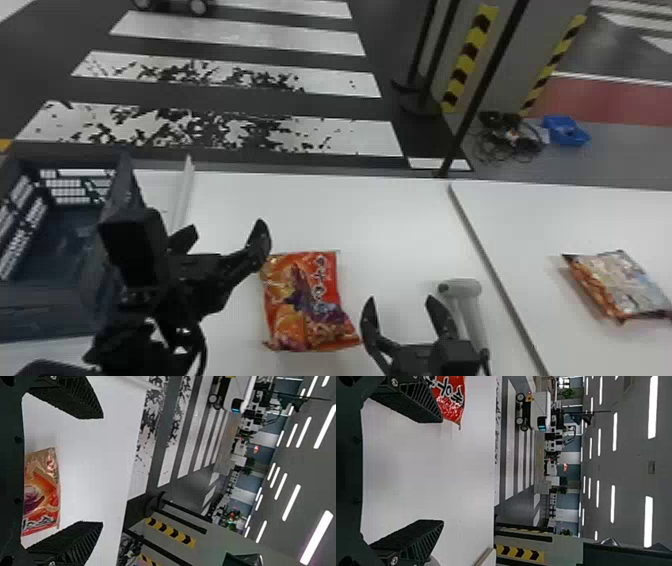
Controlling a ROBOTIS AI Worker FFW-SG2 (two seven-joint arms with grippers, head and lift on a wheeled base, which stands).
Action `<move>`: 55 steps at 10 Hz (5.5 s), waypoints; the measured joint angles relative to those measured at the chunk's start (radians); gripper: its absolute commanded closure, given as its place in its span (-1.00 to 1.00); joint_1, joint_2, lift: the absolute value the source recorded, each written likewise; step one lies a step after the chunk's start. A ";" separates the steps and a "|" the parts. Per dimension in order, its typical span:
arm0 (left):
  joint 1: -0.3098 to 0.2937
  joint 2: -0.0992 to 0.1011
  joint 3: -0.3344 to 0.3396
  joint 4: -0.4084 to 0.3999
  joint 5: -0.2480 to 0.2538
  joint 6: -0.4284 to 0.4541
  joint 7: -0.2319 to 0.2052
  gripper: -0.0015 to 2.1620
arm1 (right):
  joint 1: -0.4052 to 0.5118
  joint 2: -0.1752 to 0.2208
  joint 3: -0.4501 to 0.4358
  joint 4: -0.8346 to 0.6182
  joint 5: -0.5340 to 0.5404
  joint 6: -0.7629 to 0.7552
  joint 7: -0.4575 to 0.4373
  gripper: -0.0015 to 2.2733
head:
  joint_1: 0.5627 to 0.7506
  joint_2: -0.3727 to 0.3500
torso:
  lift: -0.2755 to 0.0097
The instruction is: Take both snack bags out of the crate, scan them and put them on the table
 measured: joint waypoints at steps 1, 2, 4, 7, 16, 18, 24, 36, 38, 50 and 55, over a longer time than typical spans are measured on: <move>0.027 0.031 0.023 -0.013 -0.028 -0.106 -0.030 -0.97 | -0.001 0.000 -0.003 -0.019 -0.001 0.014 0.000 -0.92 | 0.41 -0.31 | 0.27; 0.057 0.057 0.039 -0.016 -0.057 -0.221 -0.057 -0.97 | -0.005 0.000 -0.004 -0.035 -0.006 0.031 0.000 -0.92 | 0.41 -0.24 | 0.27; 0.113 0.090 0.066 -0.015 -0.117 -0.369 -0.069 -0.97 | -0.015 0.000 -0.002 -0.076 -0.028 0.102 0.011 -0.92 | 0.41 -0.11 | 0.27; 0.215 0.115 0.116 -0.006 -0.184 -0.534 -0.085 -0.97 | -0.023 0.000 -0.018 -0.163 -0.148 0.316 0.075 -0.92 | 0.41 0.03 | 0.27; 0.411 0.172 0.213 0.155 -0.152 -1.017 -0.234 -0.93 | -0.031 0.041 -0.267 -0.400 -0.520 1.018 0.302 -0.89 | 0.41 0.28 | 0.27; 0.436 0.174 0.217 0.183 -0.133 -1.062 -0.234 -0.93 | -0.060 0.068 -0.304 -0.396 -0.540 1.136 0.343 -0.89 | 0.41 0.37 | 0.27; 0.454 0.160 0.223 0.214 -0.112 -1.112 -0.245 -0.92 | -0.137 0.091 -0.306 -0.305 -0.573 1.247 0.411 -0.89 | 0.41 0.58 | 0.27; 0.443 0.150 0.221 0.247 -0.109 -1.112 -0.242 -0.92 | -0.183 0.092 -0.280 -0.234 -0.477 1.196 0.416 0.98 | 0.41 0.55 | 0.27; 0.440 0.149 0.219 0.255 -0.108 -1.112 -0.241 -0.92 | -0.169 0.092 -0.281 -0.263 -0.463 1.155 0.400 0.98 | 0.41 0.50 | 0.27; 0.423 0.159 0.211 0.267 -0.084 -1.115 -0.245 -0.92 | -0.128 0.016 0.044 -0.555 0.332 1.169 0.144 0.98 | 0.41 0.17 | 0.27; 0.423 0.153 0.209 0.267 -0.086 -1.112 -0.245 -0.92 | -0.141 -0.046 0.190 -0.497 0.671 1.088 0.117 0.98 | 0.41 0.12 | 0.27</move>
